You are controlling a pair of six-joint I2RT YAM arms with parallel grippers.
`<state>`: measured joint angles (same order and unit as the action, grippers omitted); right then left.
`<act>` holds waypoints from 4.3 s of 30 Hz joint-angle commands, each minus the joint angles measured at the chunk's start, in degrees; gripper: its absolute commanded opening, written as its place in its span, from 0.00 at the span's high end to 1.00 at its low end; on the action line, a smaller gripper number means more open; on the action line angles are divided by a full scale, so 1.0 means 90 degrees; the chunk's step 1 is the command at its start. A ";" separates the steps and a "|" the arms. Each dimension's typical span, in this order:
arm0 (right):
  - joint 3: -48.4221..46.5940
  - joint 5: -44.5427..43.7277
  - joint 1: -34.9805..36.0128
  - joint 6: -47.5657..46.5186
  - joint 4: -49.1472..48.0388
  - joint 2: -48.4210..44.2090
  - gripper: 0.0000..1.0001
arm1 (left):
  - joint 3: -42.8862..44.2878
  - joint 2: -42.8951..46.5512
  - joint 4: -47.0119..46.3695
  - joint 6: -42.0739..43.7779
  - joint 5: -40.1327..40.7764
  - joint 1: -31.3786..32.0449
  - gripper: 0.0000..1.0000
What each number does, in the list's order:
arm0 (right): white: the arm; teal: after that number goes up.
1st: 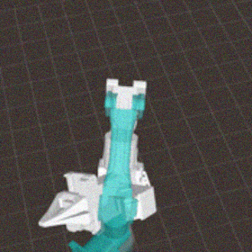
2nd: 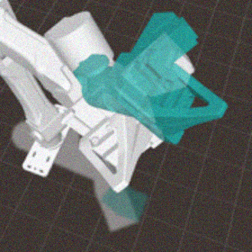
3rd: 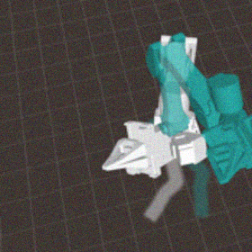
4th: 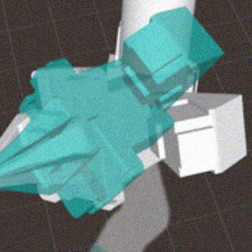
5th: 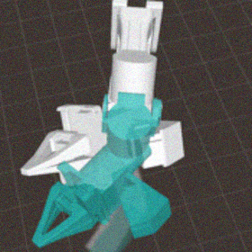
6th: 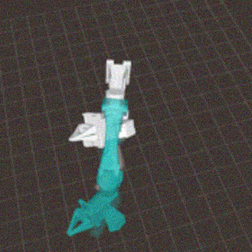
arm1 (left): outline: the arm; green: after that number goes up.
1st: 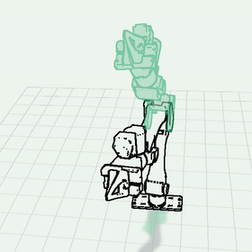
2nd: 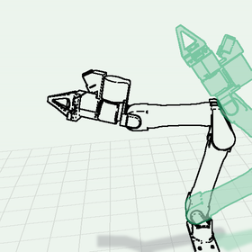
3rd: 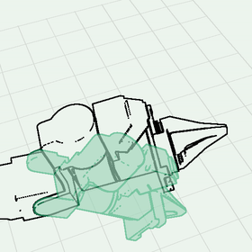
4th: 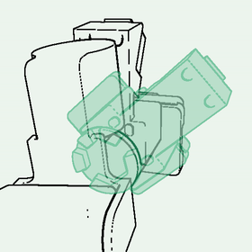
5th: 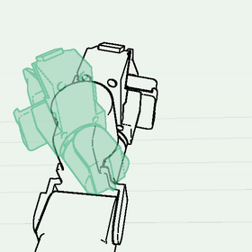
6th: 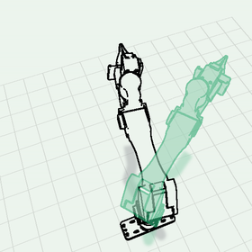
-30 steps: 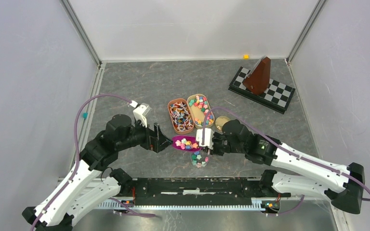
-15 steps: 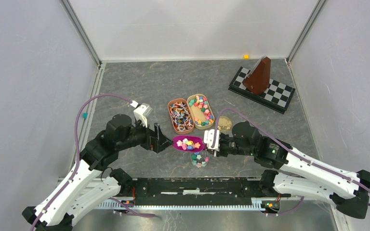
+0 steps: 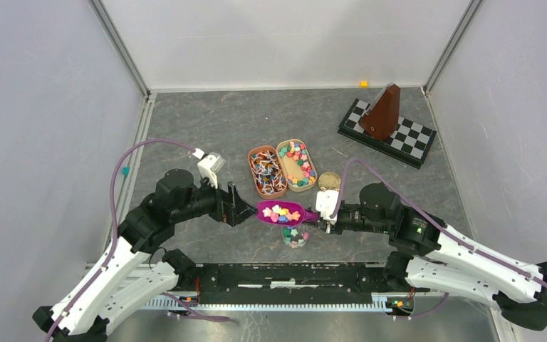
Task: Pack the candies
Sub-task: Place the fake candies in the packing bottle.
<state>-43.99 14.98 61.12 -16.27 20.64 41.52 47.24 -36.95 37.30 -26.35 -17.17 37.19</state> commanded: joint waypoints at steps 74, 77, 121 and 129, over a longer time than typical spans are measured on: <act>-0.1944 -0.1897 0.0162 0.1999 0.4672 0.2516 1.00 | -0.0305 0.1004 0.0120 0.0137 0.0404 -0.0015 0.00; -0.2027 -0.1983 0.0244 0.2098 0.4752 0.2646 1.00 | -0.0310 0.1022 0.0106 0.0125 0.0387 -0.0014 0.00; -0.1688 -0.0712 0.0435 0.0005 0.1135 0.1968 1.00 | -0.0254 0.0021 -0.0063 -0.0002 0.0034 -0.0021 0.00; -0.1380 -0.0224 0.0434 -0.0152 0.0496 0.1472 1.00 | -0.0312 -0.0084 -0.0063 0.0012 0.0064 -0.0020 0.00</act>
<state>-56.99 9.74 64.77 -15.99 31.55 57.58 44.27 -37.52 38.87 -26.28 -15.57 37.19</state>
